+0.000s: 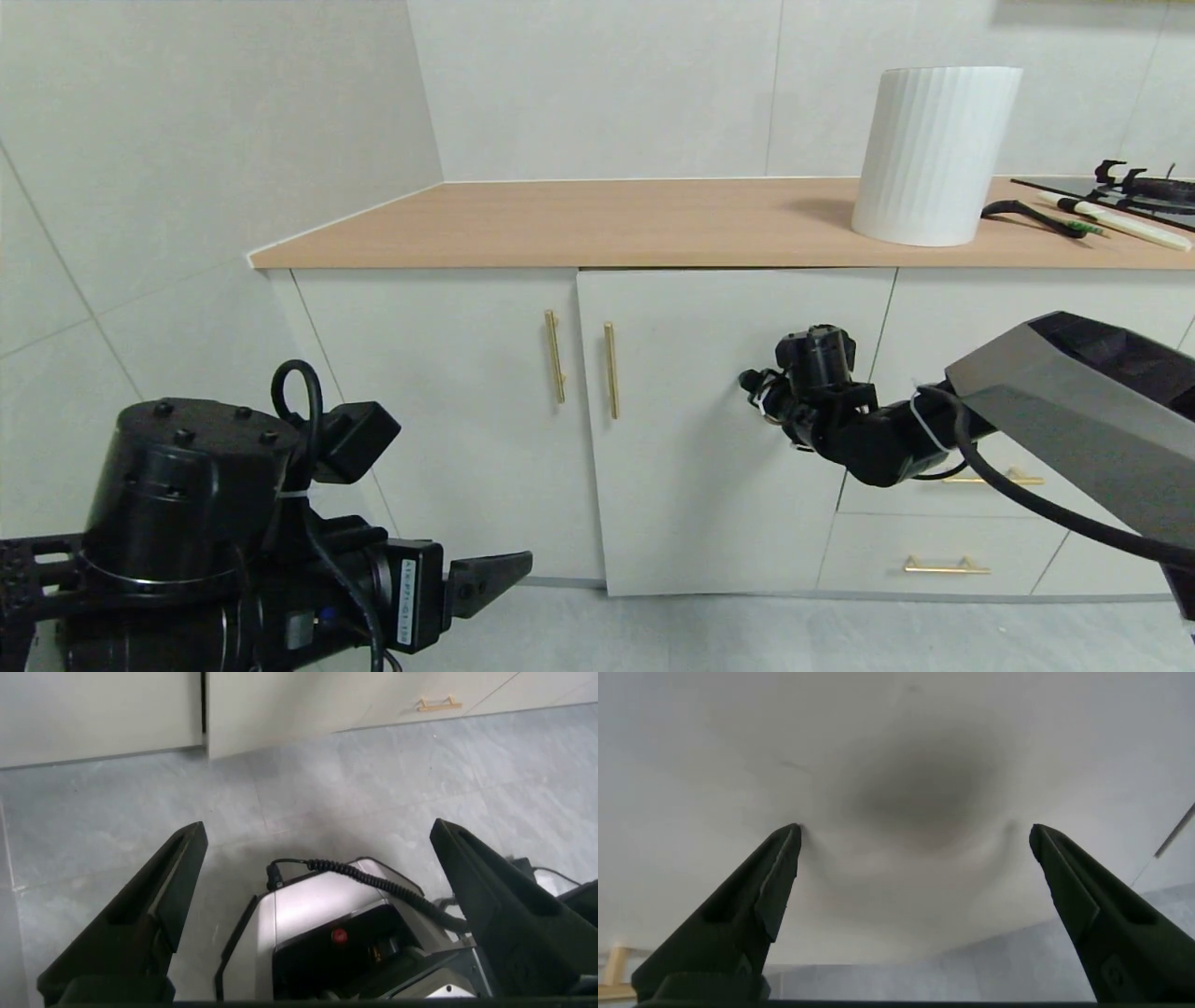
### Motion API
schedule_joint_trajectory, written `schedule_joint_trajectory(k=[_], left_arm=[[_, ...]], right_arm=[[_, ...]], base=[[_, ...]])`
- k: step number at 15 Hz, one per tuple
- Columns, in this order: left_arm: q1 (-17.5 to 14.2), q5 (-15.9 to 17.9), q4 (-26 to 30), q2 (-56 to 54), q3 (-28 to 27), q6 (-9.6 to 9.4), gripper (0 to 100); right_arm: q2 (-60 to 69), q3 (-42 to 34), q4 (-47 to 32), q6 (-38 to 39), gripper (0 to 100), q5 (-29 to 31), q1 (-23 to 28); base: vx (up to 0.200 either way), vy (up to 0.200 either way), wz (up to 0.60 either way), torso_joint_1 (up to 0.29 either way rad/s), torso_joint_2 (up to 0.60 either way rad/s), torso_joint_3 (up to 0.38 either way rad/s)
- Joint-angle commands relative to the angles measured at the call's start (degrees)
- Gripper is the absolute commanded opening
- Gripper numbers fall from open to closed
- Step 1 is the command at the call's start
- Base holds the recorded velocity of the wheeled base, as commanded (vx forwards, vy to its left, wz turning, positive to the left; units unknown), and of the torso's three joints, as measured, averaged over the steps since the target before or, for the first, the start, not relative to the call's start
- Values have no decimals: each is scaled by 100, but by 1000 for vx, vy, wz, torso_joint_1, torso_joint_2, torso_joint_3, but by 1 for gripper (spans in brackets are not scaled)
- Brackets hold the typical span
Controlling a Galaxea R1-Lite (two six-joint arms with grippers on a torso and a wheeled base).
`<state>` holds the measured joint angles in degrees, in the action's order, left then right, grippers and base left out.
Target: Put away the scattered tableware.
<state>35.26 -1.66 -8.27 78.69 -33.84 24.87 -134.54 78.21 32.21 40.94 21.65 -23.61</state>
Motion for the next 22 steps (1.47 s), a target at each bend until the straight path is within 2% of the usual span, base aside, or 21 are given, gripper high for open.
schedule_joint_trajectory(k=[1, 15, 16, 20, 22], left_arm=[[-10, -1, 0, 15, 0, 0, 100], [-1, -1, 0, 15, 0, 0, 100], [-1, -1, -8, 6, 0, 0, 100], [-1, -1, -8, -3, 0, 0, 100], [-1, -1, -8, -3, 0, -8, 100]], right_arm=[[-126, 80, 5, 20, 100, 6, 50], [-117, 194, -39, 28, 100, 111, 199], [50, 45, -74, 28, 100, 59, 182], [1500, -1362, -39, 2, 100, -1075, -126], [2177, -2003, -22, -297, 100, -1462, -231]], base=[[0, 0, 0, 0, 0, 0], [0, 0, 0, 0, 0, 0], [0, 0, 0, 0, 0, 0], [0, 0, 0, 0, 0, 0], [0, 0, 0, 0, 0, 0]])
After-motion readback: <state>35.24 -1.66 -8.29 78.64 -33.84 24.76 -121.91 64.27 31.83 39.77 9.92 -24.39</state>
